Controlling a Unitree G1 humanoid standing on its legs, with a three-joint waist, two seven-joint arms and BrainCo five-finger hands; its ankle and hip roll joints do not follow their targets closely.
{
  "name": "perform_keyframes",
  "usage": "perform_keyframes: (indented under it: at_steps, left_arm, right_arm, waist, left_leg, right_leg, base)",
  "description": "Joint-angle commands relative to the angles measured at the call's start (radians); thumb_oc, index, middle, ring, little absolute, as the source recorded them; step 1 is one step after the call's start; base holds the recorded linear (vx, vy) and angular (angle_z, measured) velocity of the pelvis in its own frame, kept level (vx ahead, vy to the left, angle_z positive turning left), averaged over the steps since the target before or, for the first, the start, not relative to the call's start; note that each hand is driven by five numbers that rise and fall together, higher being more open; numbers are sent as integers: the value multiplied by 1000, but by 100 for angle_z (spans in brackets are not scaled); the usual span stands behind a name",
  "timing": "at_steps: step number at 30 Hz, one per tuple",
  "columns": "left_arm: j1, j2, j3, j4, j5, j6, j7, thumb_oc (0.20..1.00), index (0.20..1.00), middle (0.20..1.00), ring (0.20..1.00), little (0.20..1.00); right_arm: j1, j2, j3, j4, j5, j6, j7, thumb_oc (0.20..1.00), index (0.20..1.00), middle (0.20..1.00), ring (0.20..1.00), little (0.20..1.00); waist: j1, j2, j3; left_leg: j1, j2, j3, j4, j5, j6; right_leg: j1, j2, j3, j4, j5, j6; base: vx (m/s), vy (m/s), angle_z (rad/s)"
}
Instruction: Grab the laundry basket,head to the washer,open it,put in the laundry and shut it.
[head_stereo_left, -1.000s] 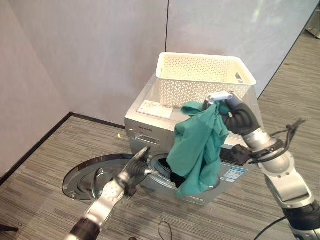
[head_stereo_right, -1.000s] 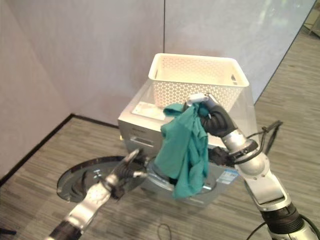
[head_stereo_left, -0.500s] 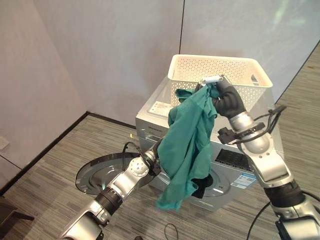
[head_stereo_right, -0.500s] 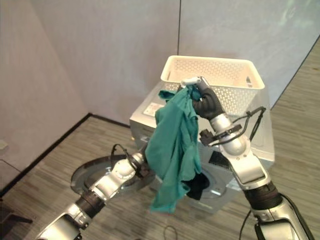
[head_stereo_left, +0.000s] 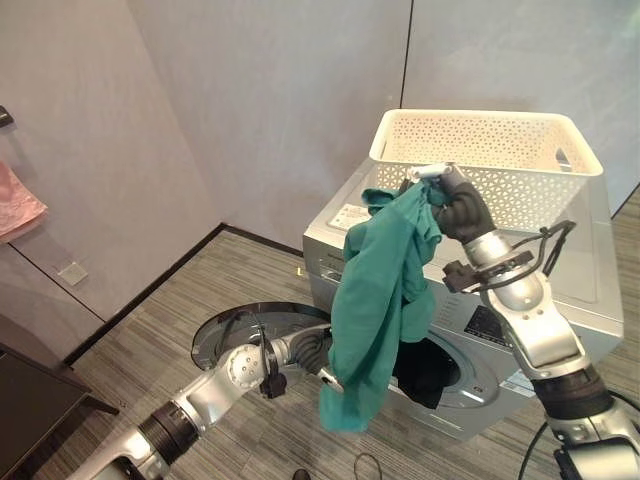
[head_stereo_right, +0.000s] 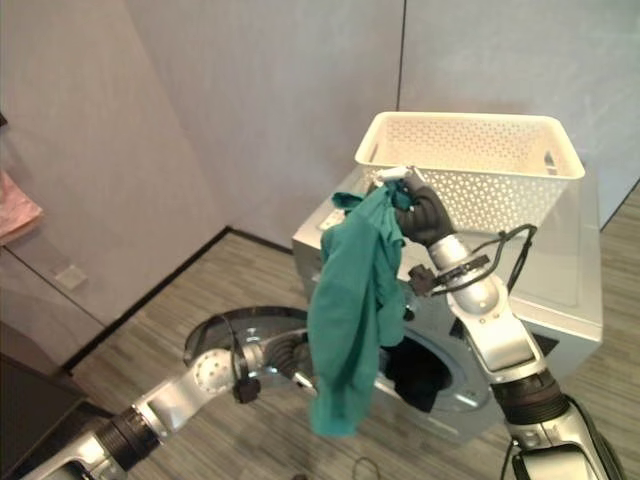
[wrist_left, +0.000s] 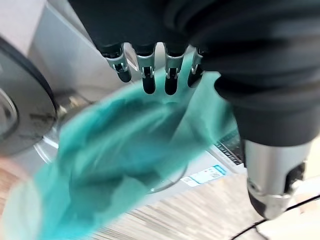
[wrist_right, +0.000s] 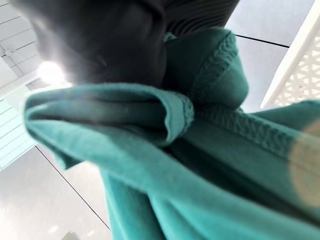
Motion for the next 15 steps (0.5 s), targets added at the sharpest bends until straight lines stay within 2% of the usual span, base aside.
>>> perform_keyframes:
  at_steps: [1, 5, 7, 8, 15]
  left_arm:
    - [-114, -2, 59, 47, 9, -69, 64, 1000, 1000, 1000, 1000, 1000]
    - [-133, -124, 69, 103, -61, -29, 114, 1000, 1000, 1000, 1000, 1000]
    - [-164, -175, 55, 130, -106, -17, 131, 1000, 1000, 1000, 1000, 1000]
    - [-227, -238, 14, 154, -171, 0, 137, 1000, 1000, 1000, 1000, 1000]
    - [-338, -311, -76, 223, -127, 19, 117, 1000, 1000, 1000, 1000, 1000]
  right_arm:
    - [-71, 25, -89, -61, 9, -64, -40, 200, 200, 200, 200, 200]
    - [-73, 45, -98, -69, -8, -52, -64, 200, 200, 200, 200, 200]
    - [-80, 50, -97, -69, -14, -50, -76, 200, 200, 200, 200, 200]
    - [-97, 61, -88, -59, -15, -44, -96, 200, 200, 200, 200, 200]
    - [-111, 66, -74, -51, -16, -37, -108, 200, 200, 200, 200, 200]
  waist:
    - [15, -52, -22]
    - [10, -57, -22]
    - [5, -58, -21]
    - [-7, -59, -20]
    - [-24, -59, -16]
  left_leg:
    - [66, 33, 3, 9, -161, -3]
    - [64, 33, 0, 9, -160, -2]
    - [61, 34, -2, 8, -159, -2]
    - [58, 34, -2, 9, -158, -2]
    - [56, 37, -3, 7, -157, -2]
  right_leg:
    - [-67, -31, 11, 26, -38, -10]
    - [-69, -27, 12, 26, -40, -15]
    - [-70, -26, 8, 26, -41, -16]
    - [-72, -25, 7, 29, -42, -17]
    - [-80, -22, 5, 43, -51, -20]
  base:
    - [0, 0, 0]
    - [0, 0, 0]
    - [0, 0, 0]
    - [0, 0, 0]
    - [1, -2, 1]
